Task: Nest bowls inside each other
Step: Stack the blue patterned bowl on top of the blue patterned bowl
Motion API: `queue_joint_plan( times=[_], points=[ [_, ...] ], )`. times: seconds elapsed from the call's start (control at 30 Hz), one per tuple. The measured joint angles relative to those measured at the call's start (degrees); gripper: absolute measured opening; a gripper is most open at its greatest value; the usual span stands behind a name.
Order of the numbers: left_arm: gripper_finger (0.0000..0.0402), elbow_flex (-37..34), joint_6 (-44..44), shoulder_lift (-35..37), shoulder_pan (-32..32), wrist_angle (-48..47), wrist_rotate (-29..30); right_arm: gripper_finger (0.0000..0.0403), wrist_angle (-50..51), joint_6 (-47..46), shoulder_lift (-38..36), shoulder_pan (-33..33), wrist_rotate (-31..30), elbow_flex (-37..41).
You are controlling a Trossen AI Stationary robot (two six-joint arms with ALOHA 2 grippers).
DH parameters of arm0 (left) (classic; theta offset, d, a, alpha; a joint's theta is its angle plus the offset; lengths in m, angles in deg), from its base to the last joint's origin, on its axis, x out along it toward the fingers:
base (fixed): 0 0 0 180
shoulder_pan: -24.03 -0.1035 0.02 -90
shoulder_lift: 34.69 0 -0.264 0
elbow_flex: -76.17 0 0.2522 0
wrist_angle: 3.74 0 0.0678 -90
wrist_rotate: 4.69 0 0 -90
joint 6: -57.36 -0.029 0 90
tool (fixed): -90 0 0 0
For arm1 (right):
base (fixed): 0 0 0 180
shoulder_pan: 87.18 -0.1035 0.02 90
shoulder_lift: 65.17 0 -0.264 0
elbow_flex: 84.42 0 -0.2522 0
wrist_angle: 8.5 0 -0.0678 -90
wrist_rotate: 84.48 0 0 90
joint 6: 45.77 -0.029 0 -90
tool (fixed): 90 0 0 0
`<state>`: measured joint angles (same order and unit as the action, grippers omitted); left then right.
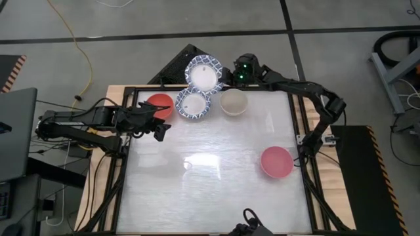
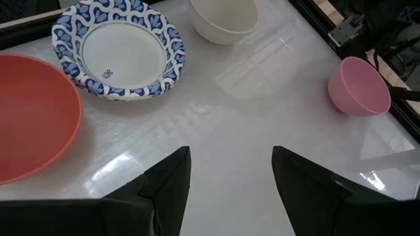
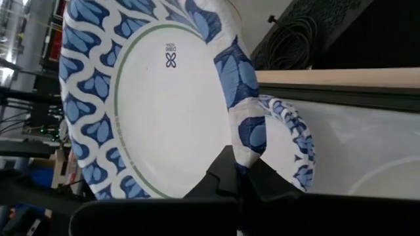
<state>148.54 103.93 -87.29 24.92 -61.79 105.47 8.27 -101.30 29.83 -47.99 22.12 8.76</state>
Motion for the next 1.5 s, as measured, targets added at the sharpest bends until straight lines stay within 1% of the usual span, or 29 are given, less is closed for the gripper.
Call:
queue_joint_plan(
  times=[0.17, 0.37, 0.7, 0.87, 1.1, 1.33, 1.5],
  points=[
    [0.0203, 0.00, 0.00, 0.00, 0.00, 0.00, 0.06, 0.0009, 0.15, 0.65, -0.02, -1.29, -0.13, 0.00],
    [0.0203, 0.00, 0.00, 0.00, 0.00, 0.00, 0.09, 0.0009, 0.11, 0.77, -0.02, -3.03, -2.06, 0.00],
    [0.0203, 0.00, 0.00, 0.00, 0.00, 0.00, 0.11, 0.0009, 0.54, 2.32, -0.02, -4.58, -3.39, 0.00],
    [0.0203, 0.00, -0.02, 0.00, -0.02, -0.02, 0.13, 0.0009, 3.66, 4.52, -0.02, -6.66, -6.15, 0.07],
    [0.0203, 0.00, 0.12, 0.00, -0.01, -0.02, 0.15, 0.0009, 3.44, 4.62, -0.07, -6.98, -6.25, 0.07],
    [0.0203, 0.00, 0.61, 0.00, -0.01, -0.02, 0.15, 0.0009, 3.37, 3.68, -0.07, -7.26, -7.73, 0.07],
    [0.0203, 0.00, 0.70, 0.00, 0.00, -0.01, 0.50, 0.0009, 1.02, 3.09, -0.07, -7.16, -8.39, 0.07]
  ],
)
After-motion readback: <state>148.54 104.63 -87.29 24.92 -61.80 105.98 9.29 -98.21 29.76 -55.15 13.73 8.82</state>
